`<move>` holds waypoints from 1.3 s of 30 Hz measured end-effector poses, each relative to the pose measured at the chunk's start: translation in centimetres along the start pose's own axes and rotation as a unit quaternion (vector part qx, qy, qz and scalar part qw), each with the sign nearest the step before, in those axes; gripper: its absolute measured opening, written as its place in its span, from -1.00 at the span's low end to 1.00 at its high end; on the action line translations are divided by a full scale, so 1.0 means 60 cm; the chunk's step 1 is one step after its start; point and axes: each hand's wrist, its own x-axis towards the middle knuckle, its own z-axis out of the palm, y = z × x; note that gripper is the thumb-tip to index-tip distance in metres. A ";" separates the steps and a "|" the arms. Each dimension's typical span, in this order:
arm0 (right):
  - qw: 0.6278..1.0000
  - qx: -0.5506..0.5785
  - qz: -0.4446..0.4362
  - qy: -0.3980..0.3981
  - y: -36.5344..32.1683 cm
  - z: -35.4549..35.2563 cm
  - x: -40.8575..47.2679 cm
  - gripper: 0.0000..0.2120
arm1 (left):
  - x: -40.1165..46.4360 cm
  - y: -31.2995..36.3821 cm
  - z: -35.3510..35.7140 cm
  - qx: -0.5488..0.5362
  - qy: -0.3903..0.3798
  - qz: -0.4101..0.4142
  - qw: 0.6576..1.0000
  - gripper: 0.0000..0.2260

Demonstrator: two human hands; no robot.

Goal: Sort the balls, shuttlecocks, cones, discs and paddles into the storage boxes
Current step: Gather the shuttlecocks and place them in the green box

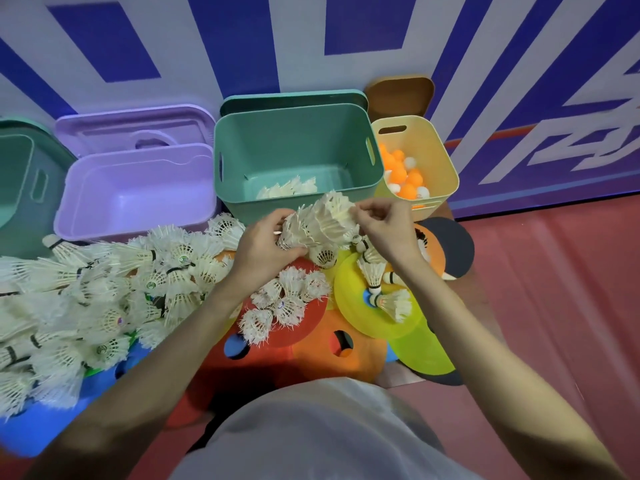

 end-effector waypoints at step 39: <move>0.878 -0.435 -0.160 -0.120 0.069 0.036 0.344 -0.88 | 0.446 -0.081 0.128 0.023 -0.235 -0.037 0.971 -0.56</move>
